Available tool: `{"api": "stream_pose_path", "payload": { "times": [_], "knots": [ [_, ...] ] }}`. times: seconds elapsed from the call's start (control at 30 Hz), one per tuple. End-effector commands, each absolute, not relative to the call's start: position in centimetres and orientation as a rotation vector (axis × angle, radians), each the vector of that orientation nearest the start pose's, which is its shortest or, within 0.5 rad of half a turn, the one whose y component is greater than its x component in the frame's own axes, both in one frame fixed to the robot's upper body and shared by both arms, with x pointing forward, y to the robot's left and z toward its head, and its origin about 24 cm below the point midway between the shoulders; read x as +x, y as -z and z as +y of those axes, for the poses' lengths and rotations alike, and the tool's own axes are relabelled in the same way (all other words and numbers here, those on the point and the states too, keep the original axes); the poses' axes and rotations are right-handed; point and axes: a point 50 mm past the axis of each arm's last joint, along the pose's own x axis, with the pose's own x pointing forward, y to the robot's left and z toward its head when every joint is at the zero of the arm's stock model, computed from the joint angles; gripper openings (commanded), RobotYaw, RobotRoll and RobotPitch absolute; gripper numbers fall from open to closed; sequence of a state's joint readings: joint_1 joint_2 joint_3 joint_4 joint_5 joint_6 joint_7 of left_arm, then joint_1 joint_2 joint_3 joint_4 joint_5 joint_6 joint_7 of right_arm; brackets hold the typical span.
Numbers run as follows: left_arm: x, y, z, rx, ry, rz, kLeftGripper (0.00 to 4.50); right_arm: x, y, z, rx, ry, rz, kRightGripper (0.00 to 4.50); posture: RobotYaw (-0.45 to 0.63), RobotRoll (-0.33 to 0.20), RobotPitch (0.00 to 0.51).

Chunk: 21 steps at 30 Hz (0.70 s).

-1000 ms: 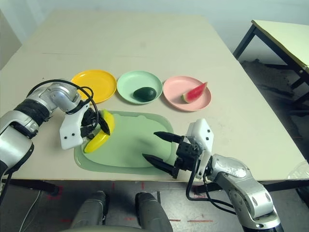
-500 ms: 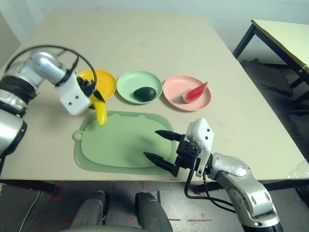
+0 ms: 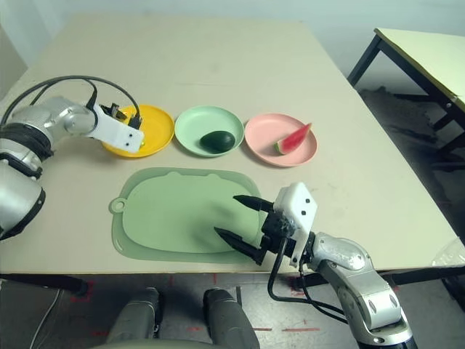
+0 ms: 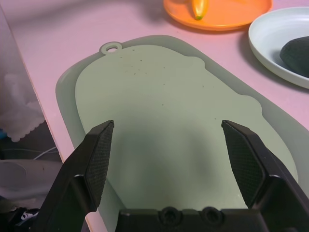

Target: Place the fruits into color-matched plates.

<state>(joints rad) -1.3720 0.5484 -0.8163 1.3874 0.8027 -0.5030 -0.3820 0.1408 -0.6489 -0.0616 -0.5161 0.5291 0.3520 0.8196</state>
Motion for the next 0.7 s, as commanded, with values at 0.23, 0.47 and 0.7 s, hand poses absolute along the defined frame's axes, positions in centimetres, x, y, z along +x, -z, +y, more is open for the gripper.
{"api": "stream_pose_path", "payload": {
  "times": [0.23, 0.47, 0.7],
  "knots": [
    [41.3, -19.6, 19.8, 1.906, 0.643, 0.136, 4.47, 20.1, -12.0, -18.5, -0.142, -0.997, 0.097, 4.5, -0.12, 0.0, 0.13],
    [40.9, -21.9, 21.2, 1.542, 0.597, 0.086, 4.47, 21.2, -13.6, -21.3, -0.061, -0.842, 0.03, 4.5, -0.11, 0.0, 0.131],
    [39.5, -20.7, 25.1, 0.822, 0.571, 0.063, 4.47, 22.2, -14.5, -28.4, 0.026, -0.472, -0.029, 4.5, -0.1, 0.0, 0.134]
  ]
}}
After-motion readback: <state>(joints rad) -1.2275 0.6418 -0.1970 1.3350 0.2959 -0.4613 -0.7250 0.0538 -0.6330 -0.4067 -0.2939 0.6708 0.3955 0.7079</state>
